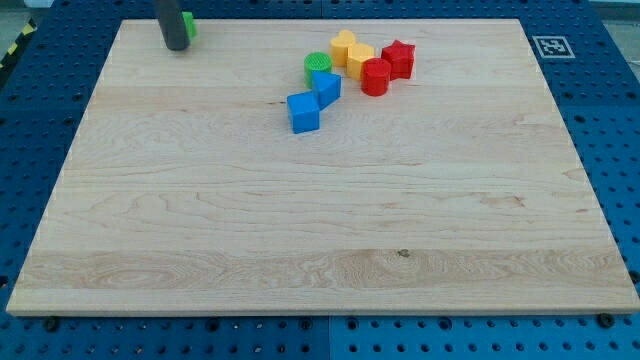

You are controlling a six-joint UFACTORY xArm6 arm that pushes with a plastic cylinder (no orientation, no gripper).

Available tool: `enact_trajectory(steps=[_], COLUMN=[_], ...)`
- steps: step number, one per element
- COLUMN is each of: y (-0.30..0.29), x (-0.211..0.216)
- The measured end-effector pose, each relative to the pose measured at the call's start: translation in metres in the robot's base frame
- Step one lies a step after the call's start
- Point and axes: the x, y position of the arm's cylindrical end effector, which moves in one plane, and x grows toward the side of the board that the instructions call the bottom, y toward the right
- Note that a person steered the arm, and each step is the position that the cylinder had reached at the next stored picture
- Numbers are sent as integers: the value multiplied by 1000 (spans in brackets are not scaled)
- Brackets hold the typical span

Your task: Separate the blue blocks

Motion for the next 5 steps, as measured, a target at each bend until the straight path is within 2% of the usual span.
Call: enact_trajectory(steps=[2, 5], y=[78, 99], x=[38, 41])
